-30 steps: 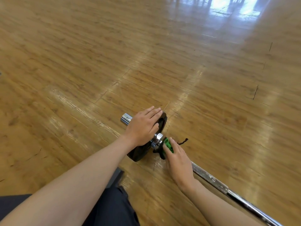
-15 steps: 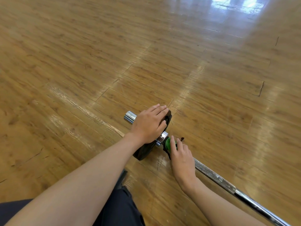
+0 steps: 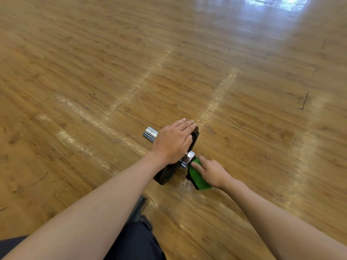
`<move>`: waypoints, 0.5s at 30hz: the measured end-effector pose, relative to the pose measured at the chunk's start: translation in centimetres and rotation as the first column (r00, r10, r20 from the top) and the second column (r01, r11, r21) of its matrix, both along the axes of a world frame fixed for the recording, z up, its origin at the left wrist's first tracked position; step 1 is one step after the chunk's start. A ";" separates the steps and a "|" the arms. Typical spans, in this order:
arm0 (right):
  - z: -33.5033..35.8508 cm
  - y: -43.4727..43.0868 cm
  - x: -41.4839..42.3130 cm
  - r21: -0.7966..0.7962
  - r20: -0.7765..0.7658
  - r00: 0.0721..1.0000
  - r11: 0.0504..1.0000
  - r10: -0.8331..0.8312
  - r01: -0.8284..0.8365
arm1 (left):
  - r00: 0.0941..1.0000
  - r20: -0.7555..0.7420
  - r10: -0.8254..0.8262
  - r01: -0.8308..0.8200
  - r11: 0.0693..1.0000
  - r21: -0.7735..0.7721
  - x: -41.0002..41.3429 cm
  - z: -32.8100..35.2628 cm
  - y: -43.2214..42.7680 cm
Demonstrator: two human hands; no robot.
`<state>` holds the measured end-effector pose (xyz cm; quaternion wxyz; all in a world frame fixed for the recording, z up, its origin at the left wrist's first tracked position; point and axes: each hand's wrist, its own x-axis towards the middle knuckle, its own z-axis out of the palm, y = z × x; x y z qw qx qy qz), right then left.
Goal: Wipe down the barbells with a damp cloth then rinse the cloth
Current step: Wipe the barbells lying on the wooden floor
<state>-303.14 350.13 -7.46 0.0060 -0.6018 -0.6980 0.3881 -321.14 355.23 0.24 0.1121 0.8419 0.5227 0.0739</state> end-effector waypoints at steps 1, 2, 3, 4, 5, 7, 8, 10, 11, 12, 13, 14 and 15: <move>-0.1 0.2 -0.1 -0.027 -0.021 0.999 0.999 -0.046 0.046 | 1.000 0.006 0.004 -0.004 1.000 -0.006 0.0 0.0 0.0; 0.0 -0.1 -0.6 0.002 0.025 0.996 0.997 -0.080 0.080 | 1.000 0.008 0.009 -0.009 1.000 -0.010 0.1 0.1 0.0; -0.2 -1.0 -1.2 0.121 0.128 0.987 0.989 -0.102 0.086 | 1.000 0.010 0.008 -0.008 1.000 -0.012 0.2 0.1 0.1; -0.5 -2.4 -1.9 0.299 0.240 0.960 0.952 -0.146 0.071 | 1.000 0.012 0.007 -0.007 1.000 -0.011 0.2 0.1 0.2; -0.7 -3.9 -2.5 0.371 0.319 0.934 0.928 -0.162 0.034 | 1.000 0.012 0.008 -0.007 1.000 -0.010 0.2 0.1 0.2; -1.4 -6.6 -3.0 0.483 0.328 0.928 0.875 -0.177 -0.003 | 1.000 0.009 0.004 -0.004 1.000 -0.005 0.1 0.1 0.0; -1.7 -7.3 -2.7 0.527 0.313 0.936 0.849 -0.161 -0.031 | 1.000 0.012 0.002 -0.002 1.000 -0.002 0.0 0.1 -0.1; -1.9 -7.5 -1.4 0.586 0.333 0.935 0.804 -0.120 -0.105 | 1.000 0.023 0.006 -0.006 1.000 -0.001 -0.2 0.0 -0.3; -1.8 -7.2 -0.7 0.572 0.341 0.930 0.815 -0.135 -0.091 | 1.000 0.028 0.011 -0.011 1.000 0.000 -0.4 -0.1 -0.4; -1.6 -7.0 -0.2 0.543 0.350 0.921 0.838 -0.171 -0.051 | 0.999 0.033 0.016 -0.016 1.000 0.000 -0.4 -0.1 -0.4; -1.1 -6.9 0.1 0.506 0.346 0.915 0.863 -0.207 0.004 | 0.999 0.035 0.021 -0.021 1.000 -0.001 -0.4 -0.1 -0.4; -0.5 -6.7 0.1 0.463 0.315 0.919 0.884 -0.237 0.069 | 0.999 0.031 0.024 -0.023 1.000 -0.006 -0.3 0.0 -0.4; 0.1 -6.3 -0.1 0.424 0.294 0.921 0.899 -0.255 0.113 | 0.999 0.022 0.027 -0.026 1.000 -0.008 -0.2 0.0 -0.4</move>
